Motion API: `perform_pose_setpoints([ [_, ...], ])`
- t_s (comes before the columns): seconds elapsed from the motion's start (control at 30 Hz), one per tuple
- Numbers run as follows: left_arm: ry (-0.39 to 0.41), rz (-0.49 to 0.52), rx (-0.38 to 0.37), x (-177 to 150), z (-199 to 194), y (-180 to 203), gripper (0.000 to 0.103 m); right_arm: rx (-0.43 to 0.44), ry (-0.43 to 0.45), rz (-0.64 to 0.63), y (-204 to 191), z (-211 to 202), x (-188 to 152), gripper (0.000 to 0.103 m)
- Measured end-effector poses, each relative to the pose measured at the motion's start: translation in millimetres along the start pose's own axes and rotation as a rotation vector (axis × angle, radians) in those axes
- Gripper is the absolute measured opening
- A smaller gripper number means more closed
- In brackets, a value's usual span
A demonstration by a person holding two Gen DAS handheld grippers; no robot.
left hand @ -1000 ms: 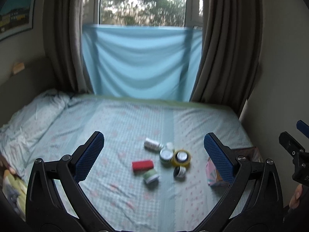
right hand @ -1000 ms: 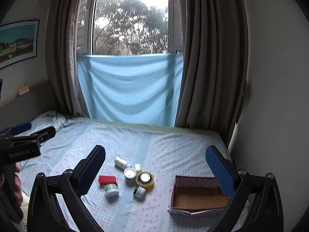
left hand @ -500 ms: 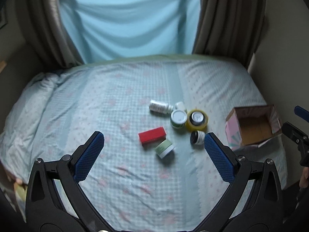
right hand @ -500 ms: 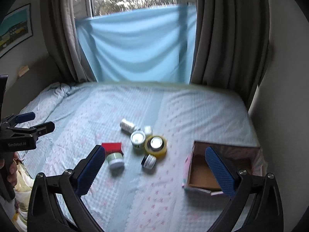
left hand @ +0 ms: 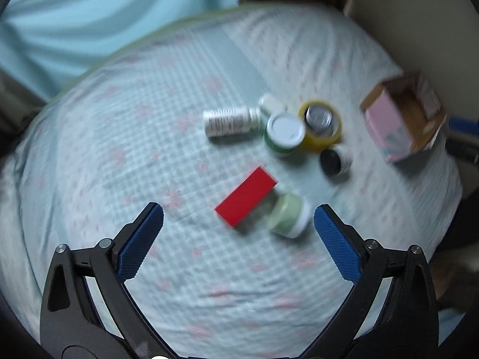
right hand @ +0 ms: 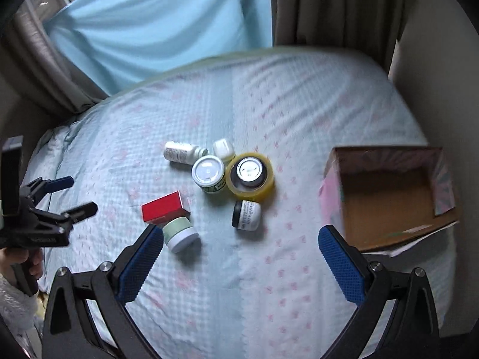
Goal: Organize rigid objects
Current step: 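Lower left gripper onto red box while right gripper grasps black-capped white jar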
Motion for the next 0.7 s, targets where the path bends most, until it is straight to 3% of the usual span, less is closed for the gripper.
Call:
perform_pose_setpoints([
  [0.2, -0.176, 0.094, -0.047, -8, 78, -7, 0.097, 0.045, -0.133, 0.105, -1, 69, -1, 0.102],
  [0.27, -0.214, 0.123, -0.044, -12, 98, -5, 0.097, 0.055, -0.177, 0.115, 2, 93, -4, 0.097],
  [0.43, -0.293, 0.191, -0.036, -20, 141, 2, 0.095, 0.07, -0.29, 0.124, 4, 152, -14, 0.087],
  [0.6, -0.359, 0.212, -0.049, -27, 175, 10, 0.093, 0.079, -0.364, 0.15, 6, 193, -24, 0.086],
  [0.7, -0.387, 0.24, -0.045, -34, 192, 13, 0.084, 0.078, -0.405, 0.159, 8, 215, -30, 0.079],
])
Point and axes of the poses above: each gripper's, at about its wrist camera, not at the fingertips, and z roughly the way its jaws point, y to its right, x to its top, the point moved 10 cm from there along z, roughly the way its jaws point, and after that the axes turned 12 degrees about -z, right-handed, at the moved point
